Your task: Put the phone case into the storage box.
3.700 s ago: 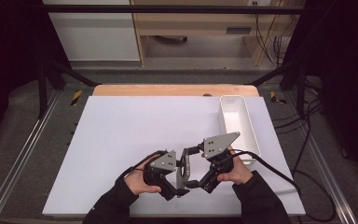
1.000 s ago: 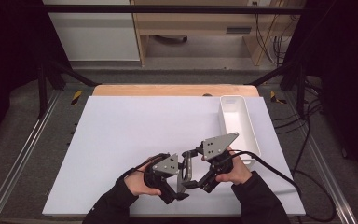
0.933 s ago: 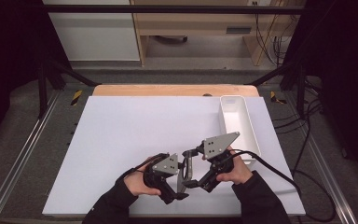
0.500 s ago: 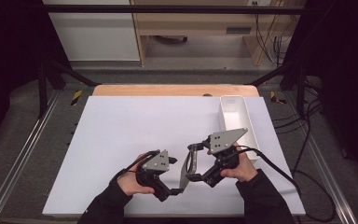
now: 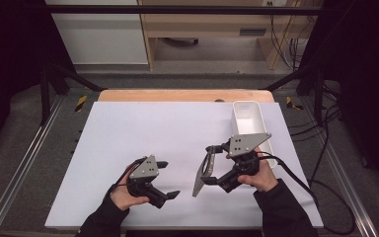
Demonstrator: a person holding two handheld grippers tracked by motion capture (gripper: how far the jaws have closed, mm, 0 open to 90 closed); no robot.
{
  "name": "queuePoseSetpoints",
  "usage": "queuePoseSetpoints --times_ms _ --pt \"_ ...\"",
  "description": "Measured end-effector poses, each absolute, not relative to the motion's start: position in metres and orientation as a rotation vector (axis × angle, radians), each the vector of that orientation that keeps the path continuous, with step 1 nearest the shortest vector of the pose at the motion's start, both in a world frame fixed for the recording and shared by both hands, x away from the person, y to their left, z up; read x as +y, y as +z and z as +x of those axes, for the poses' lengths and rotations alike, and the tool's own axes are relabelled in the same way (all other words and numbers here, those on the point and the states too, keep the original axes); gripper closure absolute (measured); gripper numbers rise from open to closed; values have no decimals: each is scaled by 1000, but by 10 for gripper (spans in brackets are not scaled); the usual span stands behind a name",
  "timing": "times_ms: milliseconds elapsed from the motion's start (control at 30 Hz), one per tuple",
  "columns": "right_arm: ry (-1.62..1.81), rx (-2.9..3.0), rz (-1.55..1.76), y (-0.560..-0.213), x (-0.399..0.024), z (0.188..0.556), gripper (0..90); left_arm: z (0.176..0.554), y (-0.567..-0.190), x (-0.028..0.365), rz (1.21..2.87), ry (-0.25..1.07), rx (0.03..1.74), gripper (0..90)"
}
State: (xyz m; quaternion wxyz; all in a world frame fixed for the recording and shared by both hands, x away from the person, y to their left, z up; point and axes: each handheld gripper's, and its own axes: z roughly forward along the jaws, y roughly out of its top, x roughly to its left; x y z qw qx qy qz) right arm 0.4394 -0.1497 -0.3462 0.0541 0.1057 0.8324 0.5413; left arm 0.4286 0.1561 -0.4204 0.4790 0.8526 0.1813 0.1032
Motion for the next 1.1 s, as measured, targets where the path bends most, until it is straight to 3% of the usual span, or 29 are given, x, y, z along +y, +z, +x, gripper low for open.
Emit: queuePoseSetpoints --times_ms 500,1100 --pt "1603 2414 483 -338 -159 442 120 425 -434 201 1963 337 670 14" --pt "1551 2306 646 -330 -167 452 119 425 -446 240 1891 413 824 11"
